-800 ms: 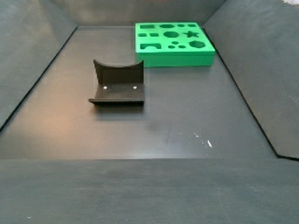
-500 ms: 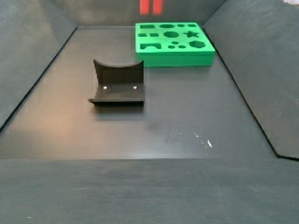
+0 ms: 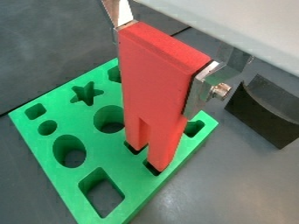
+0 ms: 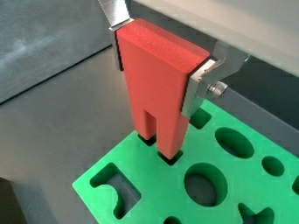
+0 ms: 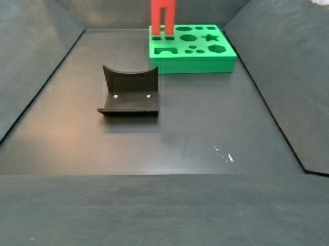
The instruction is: Insert the double-square object.
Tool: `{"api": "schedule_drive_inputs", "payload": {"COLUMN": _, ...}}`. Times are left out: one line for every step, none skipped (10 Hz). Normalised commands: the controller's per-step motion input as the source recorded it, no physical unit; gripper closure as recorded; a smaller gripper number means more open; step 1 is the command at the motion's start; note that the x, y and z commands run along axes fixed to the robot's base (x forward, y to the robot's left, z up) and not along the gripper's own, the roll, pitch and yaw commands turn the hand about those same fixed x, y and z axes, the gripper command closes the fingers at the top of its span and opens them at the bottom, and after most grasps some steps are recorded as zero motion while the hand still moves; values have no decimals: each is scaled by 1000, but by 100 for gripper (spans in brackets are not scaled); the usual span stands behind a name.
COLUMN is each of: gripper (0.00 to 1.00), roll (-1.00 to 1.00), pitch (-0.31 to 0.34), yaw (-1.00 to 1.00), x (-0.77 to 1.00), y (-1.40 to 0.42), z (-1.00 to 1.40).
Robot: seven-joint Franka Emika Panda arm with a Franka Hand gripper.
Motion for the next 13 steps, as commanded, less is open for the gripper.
{"api": "schedule_drive_inputs", "payload": {"gripper": 100, "roll": 99, "pitch": 0, "yaw": -43, "x": -94, "y": 0, "z": -186}}
{"api": "schedule_drive_inputs", "payload": {"gripper": 100, "roll": 64, "pitch": -10, "yaw": -29, "x": 0, "y": -26, "z": -271}}
{"api": "schedule_drive_inputs", "payload": {"gripper": 100, "roll": 94, "pitch": 0, "yaw": -23, "x": 0, "y": -46, "z": -317}}
{"api": "schedule_drive_inputs", "payload": {"gripper": 100, "roll": 50, "pitch": 0, "yaw": -11, "x": 126, "y": -137, "z": -217}}
{"api": "schedule_drive_inputs", "payload": {"gripper": 100, "roll": 40, "pitch": 0, "yaw": -29, "x": 180, "y": -109, "z": -246}}
{"api": "schedule_drive_inputs", "payload": {"gripper": 100, "roll": 39, "pitch": 0, "yaw": -54, "x": 209, "y": -131, "z": -237}}
{"api": "schedule_drive_inputs", "payload": {"gripper": 100, "roll": 69, "pitch": 10, "yaw": -80, "x": 317, "y": -109, "z": -271}}
{"api": "schedule_drive_inputs", "payload": {"gripper": 100, "roll": 101, "pitch": 7, "yaw": -66, "x": 311, "y": -34, "z": -354}}
{"api": "schedule_drive_inputs", "payload": {"gripper": 100, "roll": 100, "pitch": 0, "yaw": -11, "x": 177, "y": 0, "z": -346}}
{"api": "schedule_drive_inputs", "payload": {"gripper": 100, "roll": 116, "pitch": 0, "yaw": 0, "x": -29, "y": 0, "z": -289}}
{"api": "schedule_drive_inputs", "payload": {"gripper": 100, "roll": 100, "pitch": -11, "yaw": 0, "x": -249, "y": 0, "z": -194}}
{"api": "schedule_drive_inputs", "payload": {"gripper": 100, "roll": 69, "pitch": -41, "yaw": 0, "x": -400, "y": 0, "z": -134}}
{"api": "schedule_drive_inputs", "payload": {"gripper": 100, "roll": 37, "pitch": -54, "yaw": 0, "x": -389, "y": 14, "z": -89}}
